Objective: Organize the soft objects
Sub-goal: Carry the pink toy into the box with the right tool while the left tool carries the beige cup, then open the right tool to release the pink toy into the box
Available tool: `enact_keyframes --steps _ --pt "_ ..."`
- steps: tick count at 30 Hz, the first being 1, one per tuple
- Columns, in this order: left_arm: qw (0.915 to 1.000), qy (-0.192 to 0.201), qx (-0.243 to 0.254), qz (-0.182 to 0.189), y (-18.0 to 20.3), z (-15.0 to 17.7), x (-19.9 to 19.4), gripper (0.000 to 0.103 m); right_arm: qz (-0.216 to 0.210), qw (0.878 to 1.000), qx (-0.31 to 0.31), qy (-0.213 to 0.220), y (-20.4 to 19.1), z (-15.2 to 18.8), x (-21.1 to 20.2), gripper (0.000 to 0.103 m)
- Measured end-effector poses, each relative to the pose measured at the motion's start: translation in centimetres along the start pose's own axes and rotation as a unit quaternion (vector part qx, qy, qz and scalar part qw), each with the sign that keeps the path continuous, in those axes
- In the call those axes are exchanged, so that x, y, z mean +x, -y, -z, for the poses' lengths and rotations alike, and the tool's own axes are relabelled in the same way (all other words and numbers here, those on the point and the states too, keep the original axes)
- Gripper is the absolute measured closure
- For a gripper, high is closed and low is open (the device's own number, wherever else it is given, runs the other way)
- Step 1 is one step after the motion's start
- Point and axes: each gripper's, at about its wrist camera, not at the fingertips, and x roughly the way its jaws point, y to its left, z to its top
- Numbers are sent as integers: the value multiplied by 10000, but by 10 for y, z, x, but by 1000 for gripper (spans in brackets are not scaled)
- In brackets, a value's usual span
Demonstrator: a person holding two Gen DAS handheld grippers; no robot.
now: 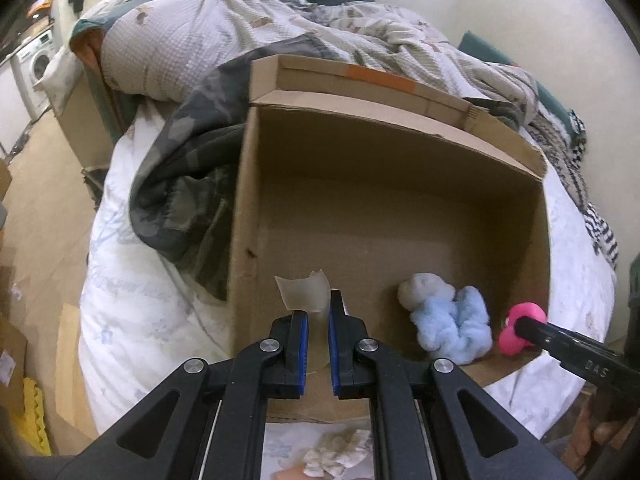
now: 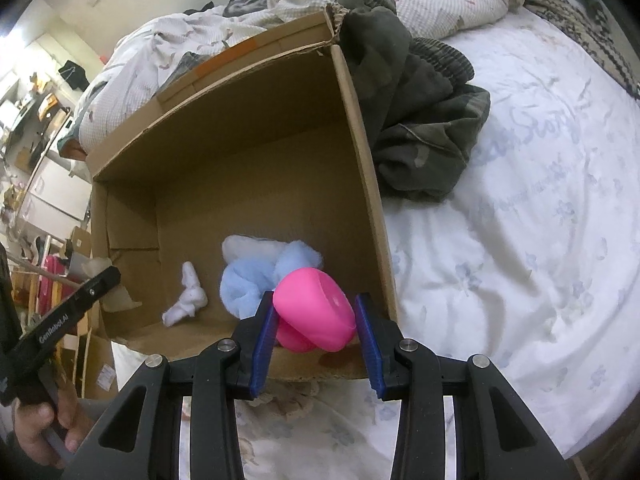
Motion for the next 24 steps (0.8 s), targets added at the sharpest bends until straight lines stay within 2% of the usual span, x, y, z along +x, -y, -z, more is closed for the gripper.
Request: enact_keyframes --steps 14,17,22,24 --pt "9992 -68 328 203 17 7 3 95 109 9997 -181 -80 -10 1 6 62" --pt "9988 -86 454 185 23 10 4 92 114 9996 -225 -83 -11 1 7 62" --pt "9985 -110 530 101 26 13 6 73 89 9995 -278 -115 -12 2 8 62" --pt "9986 -90 521 61 26 13 5 50 72 9995 -292 -117 -13 2 8 62"
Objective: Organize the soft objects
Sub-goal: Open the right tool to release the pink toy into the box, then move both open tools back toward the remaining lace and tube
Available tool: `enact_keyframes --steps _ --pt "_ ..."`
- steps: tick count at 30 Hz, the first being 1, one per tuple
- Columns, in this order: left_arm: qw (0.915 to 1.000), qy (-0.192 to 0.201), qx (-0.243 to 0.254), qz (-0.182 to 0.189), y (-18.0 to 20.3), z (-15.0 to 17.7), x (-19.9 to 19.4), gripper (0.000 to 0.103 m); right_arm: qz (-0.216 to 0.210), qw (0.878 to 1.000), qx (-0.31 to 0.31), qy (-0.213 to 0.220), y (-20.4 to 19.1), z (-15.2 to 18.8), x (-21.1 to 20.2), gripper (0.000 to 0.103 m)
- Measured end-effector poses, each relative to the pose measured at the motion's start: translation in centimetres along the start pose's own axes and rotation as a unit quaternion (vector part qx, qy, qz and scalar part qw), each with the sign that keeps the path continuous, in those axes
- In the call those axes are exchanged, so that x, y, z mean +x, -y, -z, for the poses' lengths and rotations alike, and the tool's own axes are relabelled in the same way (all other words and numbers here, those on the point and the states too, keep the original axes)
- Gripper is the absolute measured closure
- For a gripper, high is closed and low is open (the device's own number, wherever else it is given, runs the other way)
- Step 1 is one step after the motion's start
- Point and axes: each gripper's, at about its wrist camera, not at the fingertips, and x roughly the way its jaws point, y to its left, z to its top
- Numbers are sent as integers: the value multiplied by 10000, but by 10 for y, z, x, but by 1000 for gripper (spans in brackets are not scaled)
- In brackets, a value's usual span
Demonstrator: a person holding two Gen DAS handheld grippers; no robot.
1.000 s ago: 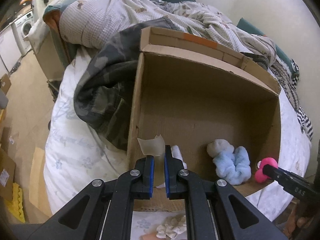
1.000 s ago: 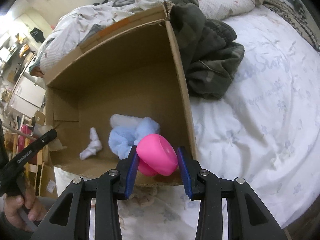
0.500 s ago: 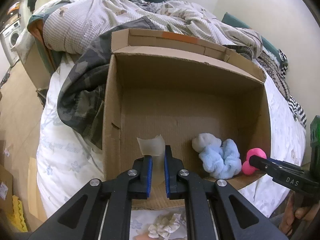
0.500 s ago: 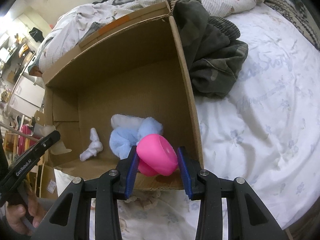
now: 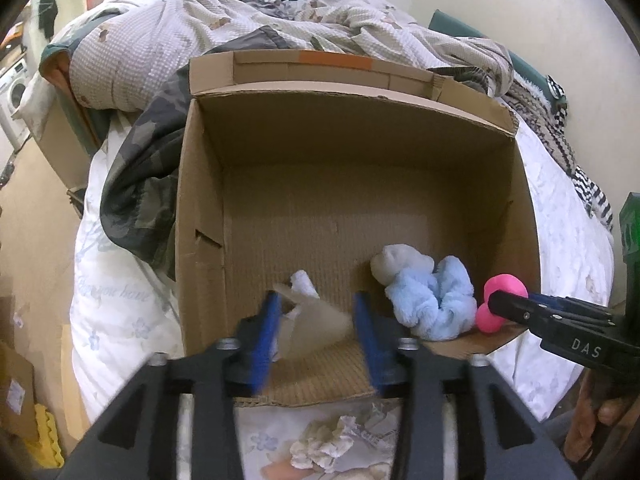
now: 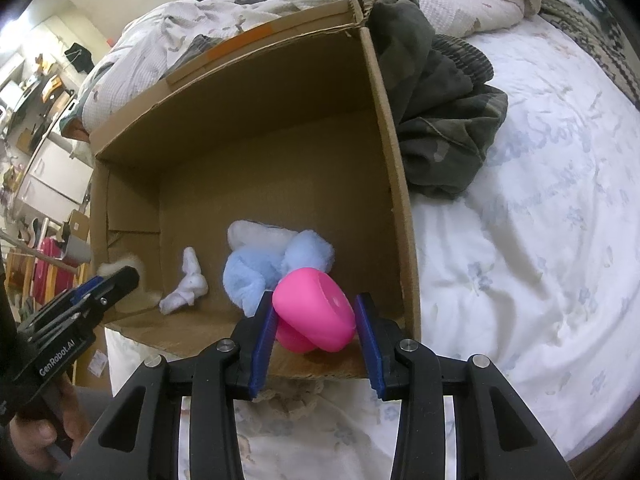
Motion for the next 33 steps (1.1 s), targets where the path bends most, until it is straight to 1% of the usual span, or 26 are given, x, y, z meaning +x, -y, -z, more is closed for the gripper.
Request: enact_keyframes --steps 2,3,4,5,7,8,11,23,33 --pt "10000 79 -5 -45 0 1 -3 37 -43 10000 -10 12 -1 0 0 61" --pt "9999 117 -4 -73 0 1 -5 35 -65 10000 -10 18 -2 0 0 60" --pt "9999 121 7 -93 0 1 -5 35 -77 10000 -12 31 -3 1 -1 53" --pt "9999 102 19 -114 0 0 -4 35 -90 9999 -15 51 -3 1 -2 41" --pt "9999 59 15 -142 0 0 -3 35 -131 9998 -37 127 -6 0 -5 31" --pt "9999 42 -4 -147 -1 0 -3 35 -148 9997 -62 171 -8 0 -7 29" --pt "9998 29 -57 -164 -3 0 -3 35 -144 9996 -116 231 -11 0 -9 27" --pt "9997 114 -118 -190 -7 0 -11 35 -197 9994 -48 264 -9 0 -13 27" --pt "9990 261 -255 -263 -17 9 -38 35 -219 9987 -135 434 -18 14 -32 27"
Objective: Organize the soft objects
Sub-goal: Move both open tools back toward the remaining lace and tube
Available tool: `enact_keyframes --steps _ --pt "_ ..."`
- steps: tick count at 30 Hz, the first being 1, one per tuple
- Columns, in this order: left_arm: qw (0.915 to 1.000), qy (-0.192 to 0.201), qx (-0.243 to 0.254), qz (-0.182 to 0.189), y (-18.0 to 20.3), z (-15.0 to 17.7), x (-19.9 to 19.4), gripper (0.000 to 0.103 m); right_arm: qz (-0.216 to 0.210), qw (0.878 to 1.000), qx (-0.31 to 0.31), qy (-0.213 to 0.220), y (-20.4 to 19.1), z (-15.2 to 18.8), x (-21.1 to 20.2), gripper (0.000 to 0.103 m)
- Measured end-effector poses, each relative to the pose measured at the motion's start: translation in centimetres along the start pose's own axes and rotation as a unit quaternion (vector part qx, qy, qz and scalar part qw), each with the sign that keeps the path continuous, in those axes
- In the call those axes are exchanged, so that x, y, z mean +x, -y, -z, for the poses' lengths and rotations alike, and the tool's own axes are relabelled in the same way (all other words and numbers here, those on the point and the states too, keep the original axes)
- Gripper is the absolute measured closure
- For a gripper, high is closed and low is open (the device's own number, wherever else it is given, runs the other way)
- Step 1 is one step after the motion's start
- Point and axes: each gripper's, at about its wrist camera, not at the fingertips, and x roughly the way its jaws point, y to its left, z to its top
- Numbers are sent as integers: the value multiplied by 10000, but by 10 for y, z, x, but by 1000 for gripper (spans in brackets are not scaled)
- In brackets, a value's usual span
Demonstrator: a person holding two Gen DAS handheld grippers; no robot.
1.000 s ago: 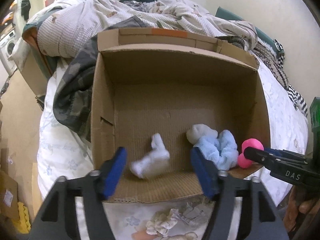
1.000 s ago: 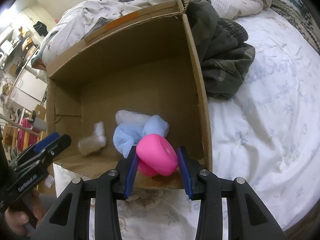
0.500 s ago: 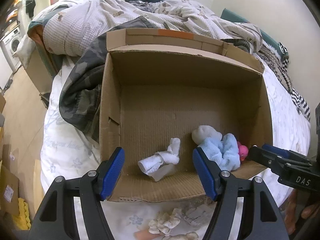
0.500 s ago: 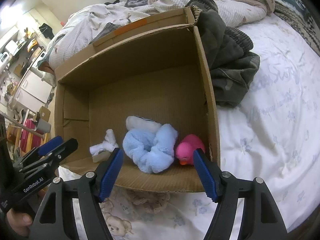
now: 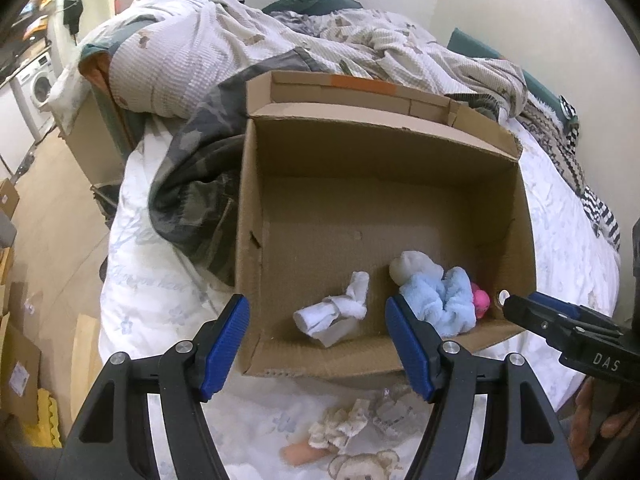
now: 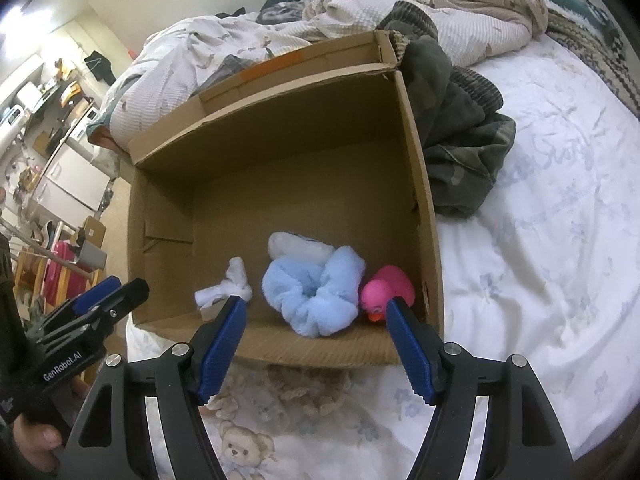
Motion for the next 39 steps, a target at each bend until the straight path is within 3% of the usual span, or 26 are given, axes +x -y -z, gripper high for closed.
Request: enact_keyframes --steps 17,25,30,34,39 --pt "9988 -223 -411 -171 -18 52 -27 35 -146 9998 67 -114 -3 53 -24 27" --pt "9934 -825 -777 -147 -36 77 -7 35 -350 9953 685 -582 6 82 -10 27" --pt "9874 -1380 -768 59 -27 91 23 35 -219 9953 621 -714 5 87 -2 27" --pt "9821 -1820 -476 98 -14 107 45 38 -177 9941 755 -753 12 85 1 27" --pt "9795 -2014 -77 32 -3 119 59 51 -132 9931 802 -845 16 85 6 27"
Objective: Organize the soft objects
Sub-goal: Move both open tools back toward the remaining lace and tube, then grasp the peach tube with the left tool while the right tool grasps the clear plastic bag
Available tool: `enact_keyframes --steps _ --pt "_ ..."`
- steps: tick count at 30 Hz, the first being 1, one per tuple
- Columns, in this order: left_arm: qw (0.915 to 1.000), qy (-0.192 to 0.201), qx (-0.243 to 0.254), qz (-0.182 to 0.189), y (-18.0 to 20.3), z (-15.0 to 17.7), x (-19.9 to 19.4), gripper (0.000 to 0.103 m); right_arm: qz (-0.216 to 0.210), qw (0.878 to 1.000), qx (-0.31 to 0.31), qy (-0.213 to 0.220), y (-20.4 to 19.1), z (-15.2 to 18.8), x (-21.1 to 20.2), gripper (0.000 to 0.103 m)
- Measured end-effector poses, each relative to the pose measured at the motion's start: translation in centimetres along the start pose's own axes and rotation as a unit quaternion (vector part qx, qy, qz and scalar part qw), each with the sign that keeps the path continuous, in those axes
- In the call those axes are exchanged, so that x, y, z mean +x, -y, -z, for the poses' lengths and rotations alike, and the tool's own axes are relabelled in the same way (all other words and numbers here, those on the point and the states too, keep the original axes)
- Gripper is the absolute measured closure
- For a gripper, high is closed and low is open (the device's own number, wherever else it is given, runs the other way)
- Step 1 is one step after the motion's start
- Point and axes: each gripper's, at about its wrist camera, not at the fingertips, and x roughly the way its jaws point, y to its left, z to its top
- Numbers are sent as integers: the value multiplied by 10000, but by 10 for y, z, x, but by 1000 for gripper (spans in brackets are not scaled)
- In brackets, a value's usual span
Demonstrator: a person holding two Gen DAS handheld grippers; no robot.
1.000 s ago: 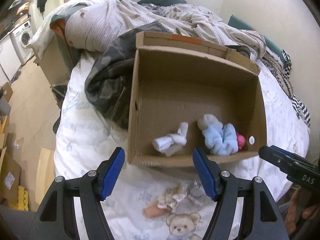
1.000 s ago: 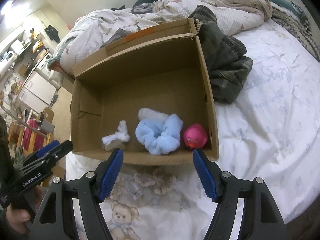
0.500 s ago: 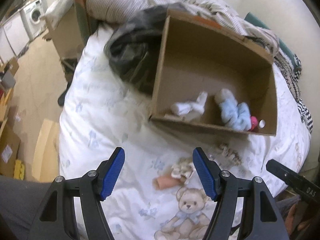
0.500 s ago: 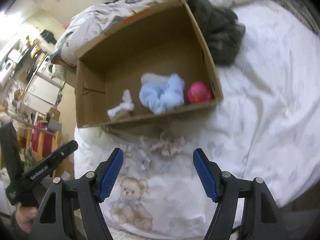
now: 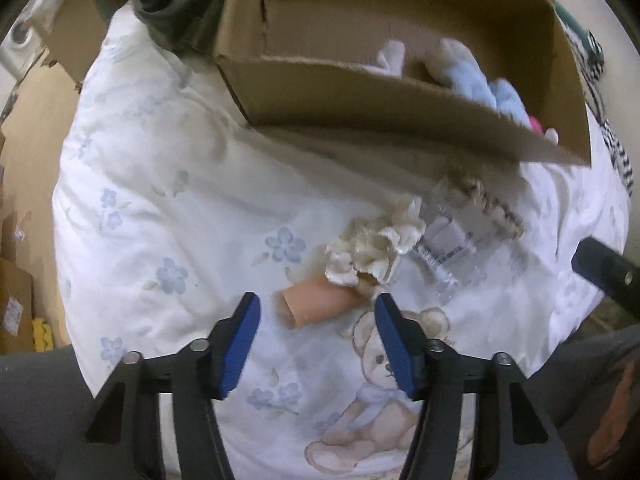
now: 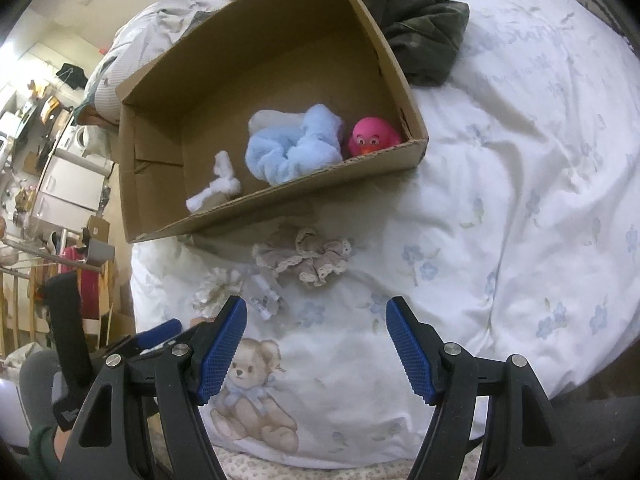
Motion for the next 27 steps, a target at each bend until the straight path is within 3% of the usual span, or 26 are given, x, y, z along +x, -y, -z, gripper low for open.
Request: enact_keyframes --steps 2,5,11,17,19,27 --pt "9998 -97 147 -24 4 2 6 55 6 10000 -9 -31 -1 -1 2 27" --pt "10000 -42 -30 43 -1 4 3 62 20 10000 -28 -78 -1 -3 6 27" --pt "9949 -19 -699 733 -27 -1 6 63 -26 9998 43 -177 -1 -5 12 27" --pt "9915 -155 -741 1060 -22 -9 19 92 -14 9997 -67 -221 -8 -8 19 27" --pt "9903 -136 -767 1148 -18 -13 12 96 -10 9997 -59 -246 -8 -8 20 27" --pt "9920 0 -653 1078 -18 -7 -22 97 -64 9996 75 -282 -2 -9 22 27"
